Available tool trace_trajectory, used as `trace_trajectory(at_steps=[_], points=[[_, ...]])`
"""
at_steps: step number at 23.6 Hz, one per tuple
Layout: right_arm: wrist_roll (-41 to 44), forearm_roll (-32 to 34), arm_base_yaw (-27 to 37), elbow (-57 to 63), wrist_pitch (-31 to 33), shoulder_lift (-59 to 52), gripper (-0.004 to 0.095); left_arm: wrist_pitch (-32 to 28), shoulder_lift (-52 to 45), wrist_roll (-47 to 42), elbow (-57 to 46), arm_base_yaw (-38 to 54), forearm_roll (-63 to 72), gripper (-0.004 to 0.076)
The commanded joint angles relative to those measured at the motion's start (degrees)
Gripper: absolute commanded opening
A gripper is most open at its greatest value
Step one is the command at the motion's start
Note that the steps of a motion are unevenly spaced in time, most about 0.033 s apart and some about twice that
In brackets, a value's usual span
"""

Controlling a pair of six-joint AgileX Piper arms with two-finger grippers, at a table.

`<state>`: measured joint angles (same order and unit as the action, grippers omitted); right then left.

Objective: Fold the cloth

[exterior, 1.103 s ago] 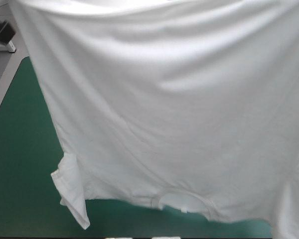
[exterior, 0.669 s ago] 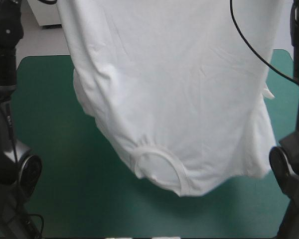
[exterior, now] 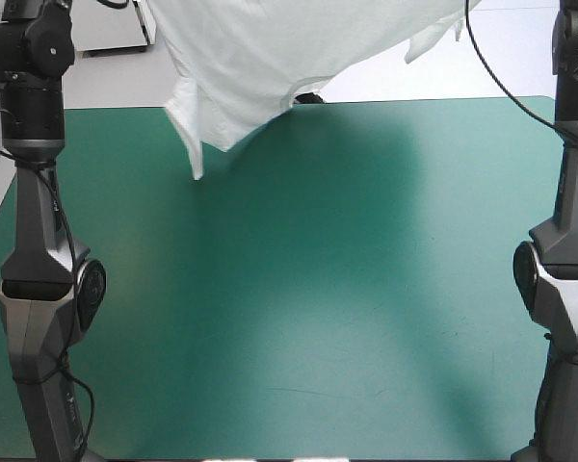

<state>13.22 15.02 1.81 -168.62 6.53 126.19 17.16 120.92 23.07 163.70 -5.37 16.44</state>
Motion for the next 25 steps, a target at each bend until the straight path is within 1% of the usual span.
trace_trajectory(at_steps=[1,2,3,4,5,6,7,9,10,11,14,16,19,25], points=[[-8.57,-3.97,-0.02,-1.21,12.58,-1.9,-0.0019,10.85,0.2,-2.01,1.11,1.17,0.16,-0.0009],[-15.77,-9.61,-0.26,-1.12,21.28,-1.26,-0.0019,17.98,1.31,-3.68,1.11,1.7,0.05,-0.0009],[-20.06,-13.29,-0.26,-0.99,26.25,-1.12,-0.0019,21.84,1.79,-4.31,1.11,1.7,-0.13,-0.0009],[-28.78,-18.35,-0.26,0.15,35.18,-1.12,-0.0019,28.13,2.09,-5.26,1.11,2.07,-0.7,-0.0009],[-30.95,-21.65,-0.26,1.06,40.48,-1.12,-0.0019,33.76,2.09,-5.76,1.11,2.19,-1.52,-0.0009],[-31.98,-23.01,-0.26,1.22,45.05,-1.12,-0.0018,38.91,2.09,-8.17,1.11,2.19,-3.38,-0.0009],[-32.61,-24.35,-0.55,1.22,51.16,-1.12,-0.0018,44.22,1.75,-9.5,1.11,2.19,-4.21,-0.0009],[-31.97,-25.19,-0.66,1.22,61.76,-1.77,-0.0019,54.82,1.13,-10.87,1.11,2.08,-4.82,-0.0009],[-29.51,-26.01,-0.76,1.56,63.37,-2.3,-0.0019,56.95,1.02,-12.55,0.93,2.08,-3.63,-0.0009],[-27.13,-25.73,-0.76,2.41,63.38,-3.32,-0.0019,56.78,0.32,-15.56,0.44,2.08,-1.34,-0.0009],[-25.58,-24.12,-1.48,8.97,63.38,-9.01,-0.0019,56.89,-2.27,-19.01,-1.87,2.18,4.17,-0.0009],[-24.44,-23.87,-1.21,14.24,63.38,-12.12,-0.0019,56.89,-3.92,-19.15,-5.37,2.18,7.04,-0.0009],[-23.67,-24.55,-1.21,25.35,63.38,-17.57,-0.0019,56.89,-8.68,-17.99,-14.73,2.07,9.51,-0.0009],[-23.8,-26.18,-1.32,48.43,63.38,-28.72,-0.0019,56.66,-23.91,-14.8,-43.02,2.07,6.92,-0.0009]])
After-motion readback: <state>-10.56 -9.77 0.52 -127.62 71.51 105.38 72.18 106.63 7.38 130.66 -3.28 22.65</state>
